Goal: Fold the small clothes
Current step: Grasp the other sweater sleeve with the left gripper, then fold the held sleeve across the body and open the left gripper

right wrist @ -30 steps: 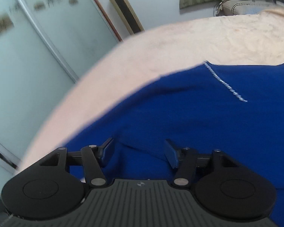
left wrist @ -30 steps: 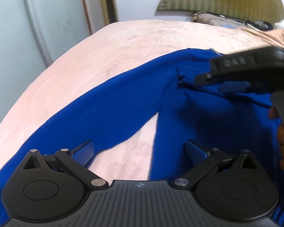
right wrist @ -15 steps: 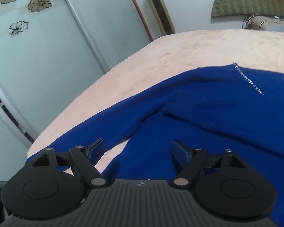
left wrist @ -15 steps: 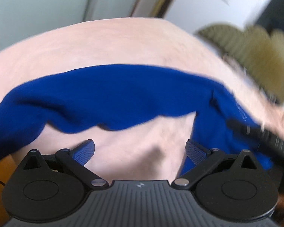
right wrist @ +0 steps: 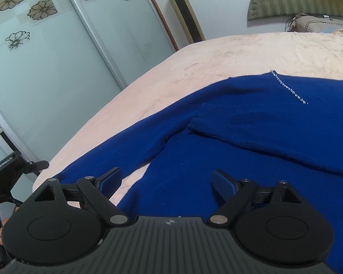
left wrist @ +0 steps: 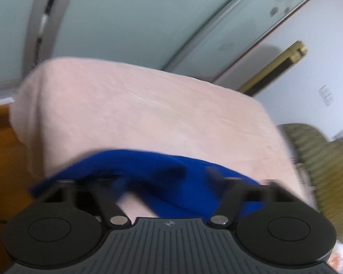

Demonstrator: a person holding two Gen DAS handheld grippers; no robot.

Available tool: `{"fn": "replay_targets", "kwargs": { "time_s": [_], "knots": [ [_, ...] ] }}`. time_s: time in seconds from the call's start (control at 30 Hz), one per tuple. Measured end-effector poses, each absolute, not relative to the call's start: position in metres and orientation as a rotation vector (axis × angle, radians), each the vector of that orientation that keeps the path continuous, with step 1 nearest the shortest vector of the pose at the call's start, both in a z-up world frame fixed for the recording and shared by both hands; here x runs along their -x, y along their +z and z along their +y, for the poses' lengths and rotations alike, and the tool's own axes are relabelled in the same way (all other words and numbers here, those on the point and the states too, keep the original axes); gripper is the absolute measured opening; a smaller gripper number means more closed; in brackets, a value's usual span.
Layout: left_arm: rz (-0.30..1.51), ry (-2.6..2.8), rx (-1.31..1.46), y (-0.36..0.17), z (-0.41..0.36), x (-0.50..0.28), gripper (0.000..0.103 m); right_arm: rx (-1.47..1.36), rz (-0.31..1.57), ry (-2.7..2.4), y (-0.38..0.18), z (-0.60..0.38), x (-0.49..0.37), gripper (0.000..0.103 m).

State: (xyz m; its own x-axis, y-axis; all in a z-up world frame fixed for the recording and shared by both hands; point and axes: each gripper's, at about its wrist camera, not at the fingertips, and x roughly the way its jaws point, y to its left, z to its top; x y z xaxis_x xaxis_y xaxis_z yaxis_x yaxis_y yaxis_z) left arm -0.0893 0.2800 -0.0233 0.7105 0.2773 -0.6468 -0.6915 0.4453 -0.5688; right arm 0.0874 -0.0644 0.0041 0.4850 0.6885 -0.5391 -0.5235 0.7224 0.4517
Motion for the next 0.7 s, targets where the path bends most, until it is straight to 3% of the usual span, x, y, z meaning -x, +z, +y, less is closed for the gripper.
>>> {"fn": "replay_targets", "kwargs": {
  "time_s": [0.1, 0.23, 0.43, 0.6, 0.67, 0.7],
  "knots": [
    [0.528, 0.646, 0.945, -0.03, 0.288, 0.089, 0.012, -0.252, 0.772, 0.742, 0.001, -0.067, -0.089, 0.09],
    [0.519, 0.647, 0.937, -0.03, 0.294, 0.092, 0.007, -0.259, 0.762, 0.728, 0.0, -0.075, -0.09, 0.092],
    [0.445, 0.601, 0.574, 0.02, 0.254, 0.034, 0.007, -0.309, 0.733, 0.663, 0.001, -0.106, -0.087, 0.094],
    [0.514, 0.173, 0.193, 0.046, 0.149, -0.03, 0.009, -0.392, 0.708, 0.55, -0.003, -0.143, -0.089, 0.095],
    [0.651, -0.083, 0.066, 0.032, 0.104, -0.046, 0.017, -0.43, 0.697, 0.501, -0.005, -0.157, -0.092, 0.095],
    [0.722, -0.183, 0.027, 0.021, 0.084, -0.049, 0.031, -0.449, 0.693, 0.474, -0.006, -0.164, -0.094, 0.095]
  ]
}}
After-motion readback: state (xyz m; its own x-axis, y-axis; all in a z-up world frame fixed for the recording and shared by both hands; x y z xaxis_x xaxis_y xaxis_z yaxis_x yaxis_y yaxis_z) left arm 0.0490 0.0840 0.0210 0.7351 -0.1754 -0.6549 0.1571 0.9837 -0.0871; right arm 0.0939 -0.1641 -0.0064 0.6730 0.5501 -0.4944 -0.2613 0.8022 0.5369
